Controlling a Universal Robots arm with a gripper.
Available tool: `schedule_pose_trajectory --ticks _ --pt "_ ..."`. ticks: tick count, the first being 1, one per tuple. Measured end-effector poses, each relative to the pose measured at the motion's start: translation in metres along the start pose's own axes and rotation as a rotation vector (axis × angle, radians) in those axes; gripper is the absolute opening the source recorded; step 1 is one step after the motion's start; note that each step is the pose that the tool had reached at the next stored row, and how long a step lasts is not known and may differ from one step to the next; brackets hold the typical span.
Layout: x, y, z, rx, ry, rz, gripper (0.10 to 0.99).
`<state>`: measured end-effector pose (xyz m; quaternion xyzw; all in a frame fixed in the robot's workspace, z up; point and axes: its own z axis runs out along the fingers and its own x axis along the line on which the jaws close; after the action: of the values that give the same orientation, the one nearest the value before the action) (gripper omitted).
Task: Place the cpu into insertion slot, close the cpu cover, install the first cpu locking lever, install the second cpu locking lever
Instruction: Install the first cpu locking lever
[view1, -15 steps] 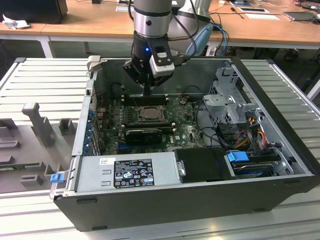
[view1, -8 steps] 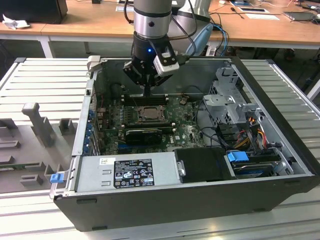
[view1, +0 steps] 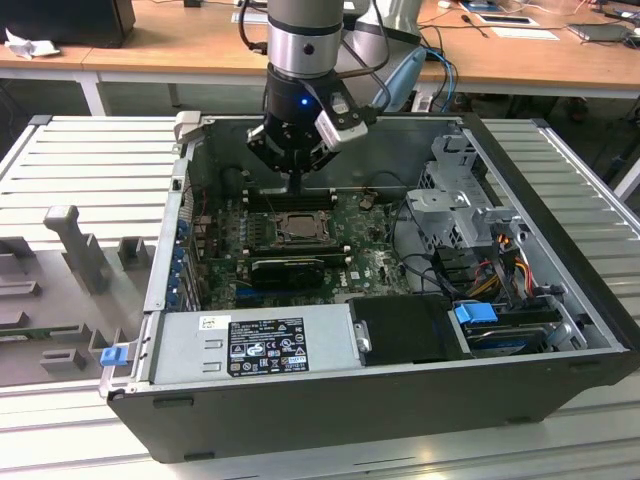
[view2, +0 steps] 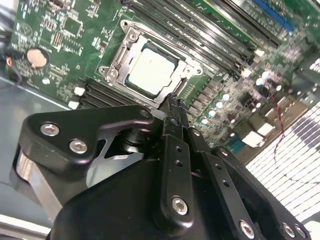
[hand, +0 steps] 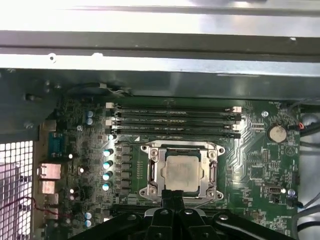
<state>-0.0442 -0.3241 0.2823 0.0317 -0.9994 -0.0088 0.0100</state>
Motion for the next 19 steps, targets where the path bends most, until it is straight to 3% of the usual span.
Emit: schedule_pose_trajectory --ticks 3,12,17,19 --pt "0.0003 0.0000 0.0001 0.001 -0.0008 -0.047 0.106" --pt "0.0085 0.0001 0.0009 0.002 -0.0133 -0.065 0.106" --pt "0.0091 0.0001 0.0092 0.001 -0.0134 -0.099 0.106" --pt "0.0154 0.0004 0.0108 0.000 -0.0155 -0.099 0.106"
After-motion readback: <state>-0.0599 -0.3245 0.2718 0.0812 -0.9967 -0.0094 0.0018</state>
